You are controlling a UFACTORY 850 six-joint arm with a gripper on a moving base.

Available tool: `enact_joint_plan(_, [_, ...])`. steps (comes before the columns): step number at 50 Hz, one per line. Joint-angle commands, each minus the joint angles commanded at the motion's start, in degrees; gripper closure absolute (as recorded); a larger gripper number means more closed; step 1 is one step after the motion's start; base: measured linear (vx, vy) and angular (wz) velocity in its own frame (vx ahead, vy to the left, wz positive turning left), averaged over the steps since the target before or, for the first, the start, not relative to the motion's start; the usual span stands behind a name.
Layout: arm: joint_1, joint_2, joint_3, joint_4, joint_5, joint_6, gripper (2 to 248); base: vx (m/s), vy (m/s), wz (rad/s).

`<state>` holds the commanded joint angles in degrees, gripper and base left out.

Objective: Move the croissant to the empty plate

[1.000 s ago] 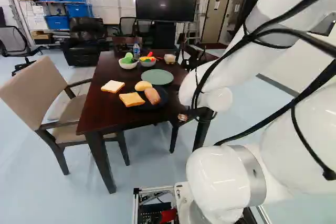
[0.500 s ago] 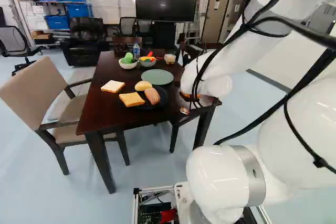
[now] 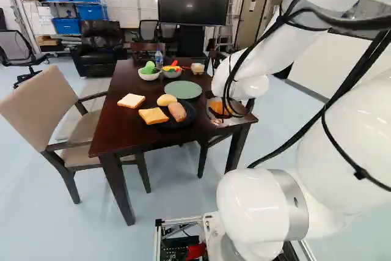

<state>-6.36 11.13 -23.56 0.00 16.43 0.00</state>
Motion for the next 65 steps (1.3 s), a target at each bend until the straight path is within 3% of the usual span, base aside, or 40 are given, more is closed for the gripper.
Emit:
enact_joint_plan(15, [-0.5,-0.3,-2.5,-0.2,-6.5,0.0,3,0.000,0.000,0.000])
enact_joint_plan(20, [-0.7,-0.3,-3.2,-0.3,-8.6,-1.4,3,0.000,0.000,0.000])
enact_joint_plan(65, [-2.3,-0.2,-10.1,-1.3,-29.6,-27.7,3,0.000,0.000,0.000])
